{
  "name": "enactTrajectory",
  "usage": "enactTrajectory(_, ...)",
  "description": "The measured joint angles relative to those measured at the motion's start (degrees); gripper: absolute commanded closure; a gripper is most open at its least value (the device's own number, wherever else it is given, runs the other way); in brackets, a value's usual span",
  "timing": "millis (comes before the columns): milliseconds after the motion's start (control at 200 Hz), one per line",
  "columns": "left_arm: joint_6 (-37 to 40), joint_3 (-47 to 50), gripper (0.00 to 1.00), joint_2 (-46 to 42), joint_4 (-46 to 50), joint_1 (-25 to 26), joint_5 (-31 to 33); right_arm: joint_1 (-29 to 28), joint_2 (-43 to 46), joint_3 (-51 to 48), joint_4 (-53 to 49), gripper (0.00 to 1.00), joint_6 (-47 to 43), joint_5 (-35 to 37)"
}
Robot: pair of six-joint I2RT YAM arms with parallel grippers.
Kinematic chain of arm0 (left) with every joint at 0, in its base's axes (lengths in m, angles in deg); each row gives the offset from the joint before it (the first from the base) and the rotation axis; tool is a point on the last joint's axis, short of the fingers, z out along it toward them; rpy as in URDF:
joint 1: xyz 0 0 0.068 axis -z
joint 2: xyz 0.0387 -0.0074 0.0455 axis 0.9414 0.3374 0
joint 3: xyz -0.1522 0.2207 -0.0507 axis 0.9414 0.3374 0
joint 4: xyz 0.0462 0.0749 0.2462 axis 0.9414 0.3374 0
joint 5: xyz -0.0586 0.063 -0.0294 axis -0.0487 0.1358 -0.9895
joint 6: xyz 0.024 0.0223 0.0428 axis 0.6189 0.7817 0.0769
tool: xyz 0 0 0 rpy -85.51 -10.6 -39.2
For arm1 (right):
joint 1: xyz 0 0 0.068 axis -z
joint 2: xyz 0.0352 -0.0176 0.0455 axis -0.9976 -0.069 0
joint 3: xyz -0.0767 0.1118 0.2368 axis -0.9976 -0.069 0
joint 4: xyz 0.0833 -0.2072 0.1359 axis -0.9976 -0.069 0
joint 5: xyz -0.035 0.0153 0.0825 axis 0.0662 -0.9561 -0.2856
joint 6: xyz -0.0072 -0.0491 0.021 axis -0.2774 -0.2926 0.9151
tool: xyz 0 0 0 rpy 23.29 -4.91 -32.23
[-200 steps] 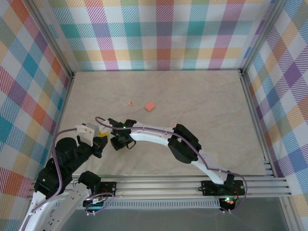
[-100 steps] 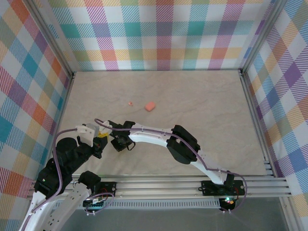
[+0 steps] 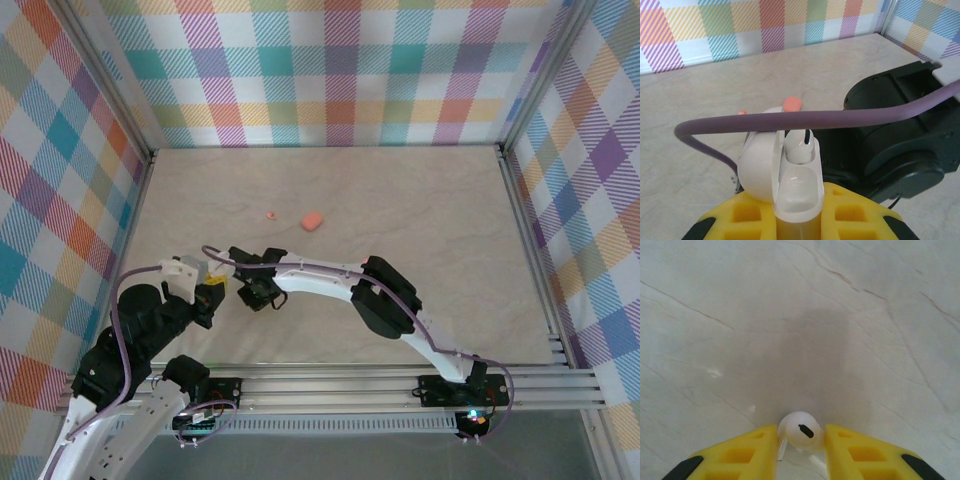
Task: Insert wireless bluetooth earbuds into charging case
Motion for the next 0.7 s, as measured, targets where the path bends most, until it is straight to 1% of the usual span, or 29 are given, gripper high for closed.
enactTrajectory(170,-0.4,0.3,1.0,1.2,-2.1,0.0,-1.4,3.2,4.8,-7.6,1.5,0.71,-1.2,-0.9)
enactTrajectory(420,-0.9,2.7,1.0,2.9,-6.2,0.0,-5.4,8.3,12.8,-18.1,4.4,0.71,-1.9,-1.4)
enactTrajectory(700,-0.4,4.9,1.0,3.4,-9.6,0.0,-6.7,14.4,16.1,-24.7,4.5,0.71,-3.3,-2.7)
